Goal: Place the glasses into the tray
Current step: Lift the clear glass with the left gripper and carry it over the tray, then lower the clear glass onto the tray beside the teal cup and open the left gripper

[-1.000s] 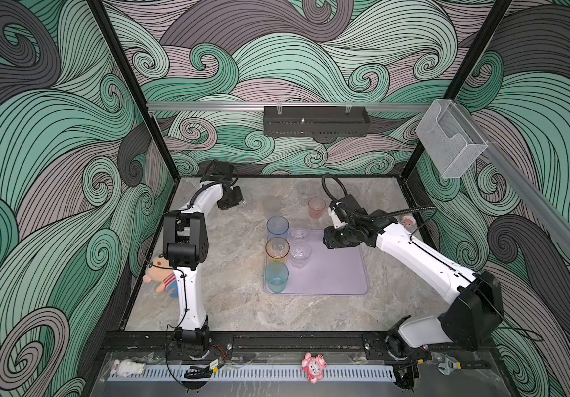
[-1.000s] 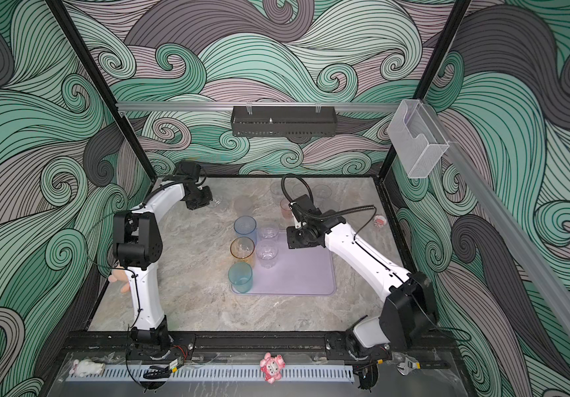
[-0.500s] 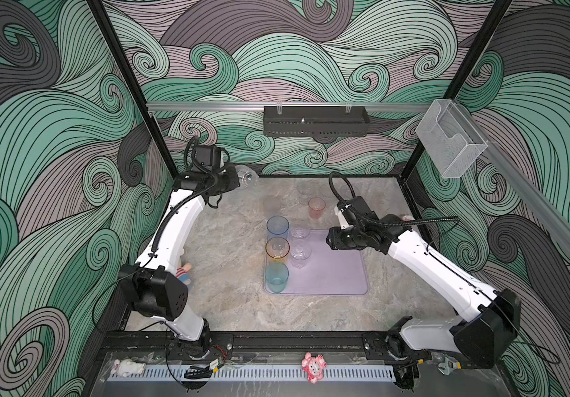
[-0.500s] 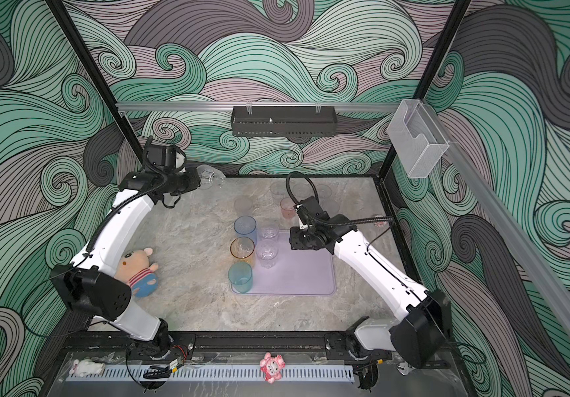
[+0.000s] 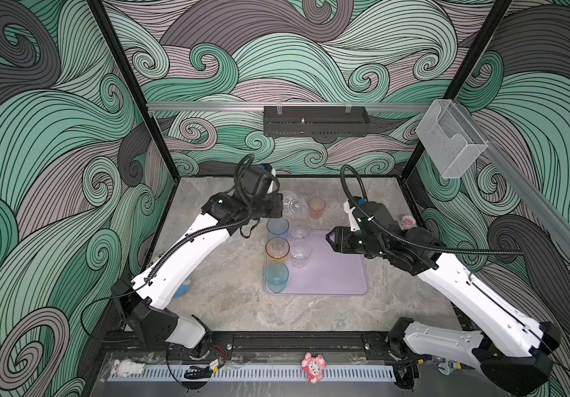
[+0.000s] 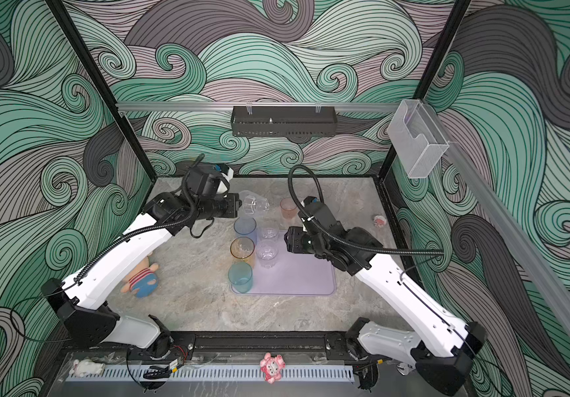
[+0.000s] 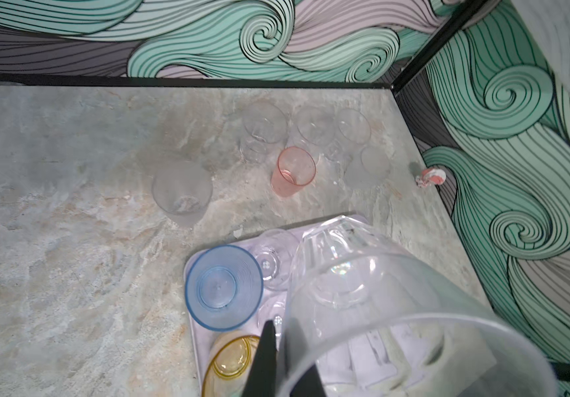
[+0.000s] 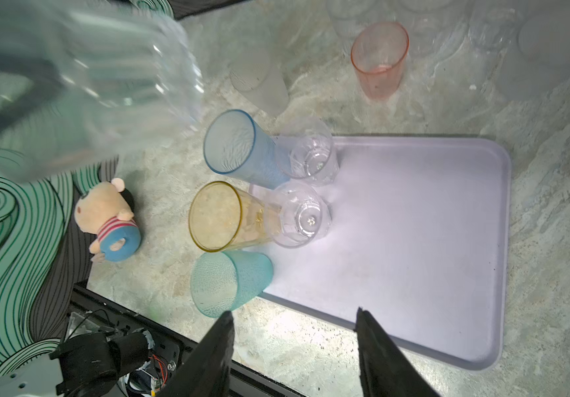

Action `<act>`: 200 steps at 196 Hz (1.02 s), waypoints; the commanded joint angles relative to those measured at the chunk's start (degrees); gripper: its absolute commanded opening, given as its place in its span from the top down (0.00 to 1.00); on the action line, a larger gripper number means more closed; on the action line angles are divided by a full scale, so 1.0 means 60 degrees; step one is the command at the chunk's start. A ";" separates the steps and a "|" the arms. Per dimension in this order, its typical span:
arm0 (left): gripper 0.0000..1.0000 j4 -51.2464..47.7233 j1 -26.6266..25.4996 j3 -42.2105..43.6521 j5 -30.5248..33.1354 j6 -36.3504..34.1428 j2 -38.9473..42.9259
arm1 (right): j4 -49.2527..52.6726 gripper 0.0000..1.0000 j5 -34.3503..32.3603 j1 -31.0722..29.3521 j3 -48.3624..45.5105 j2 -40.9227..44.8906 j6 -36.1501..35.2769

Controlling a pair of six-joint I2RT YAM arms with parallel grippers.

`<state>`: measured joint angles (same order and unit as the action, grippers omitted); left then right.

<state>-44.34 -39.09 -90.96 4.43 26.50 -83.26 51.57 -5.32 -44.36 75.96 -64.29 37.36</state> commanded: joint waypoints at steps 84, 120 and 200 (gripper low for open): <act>1.00 -0.0564 -0.2407 0.0466 0.0724 0.0633 -0.1397 | 0.0446 0.38 -0.1386 -0.0532 -0.0464 0.0239 0.0165; 1.00 -0.1078 -0.2774 0.0840 0.0168 0.0608 -0.2003 | 0.0450 0.37 -0.1594 -0.0144 -0.0674 0.0321 -0.0170; 1.00 -0.1216 -0.3110 0.1513 -0.0110 0.0129 -0.2655 | 0.0227 0.37 -0.0925 0.1050 -0.1660 0.0603 -0.0353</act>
<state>-50.48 -57.19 -82.06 5.02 28.64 -98.24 53.39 -12.05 -39.42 67.42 -62.26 36.07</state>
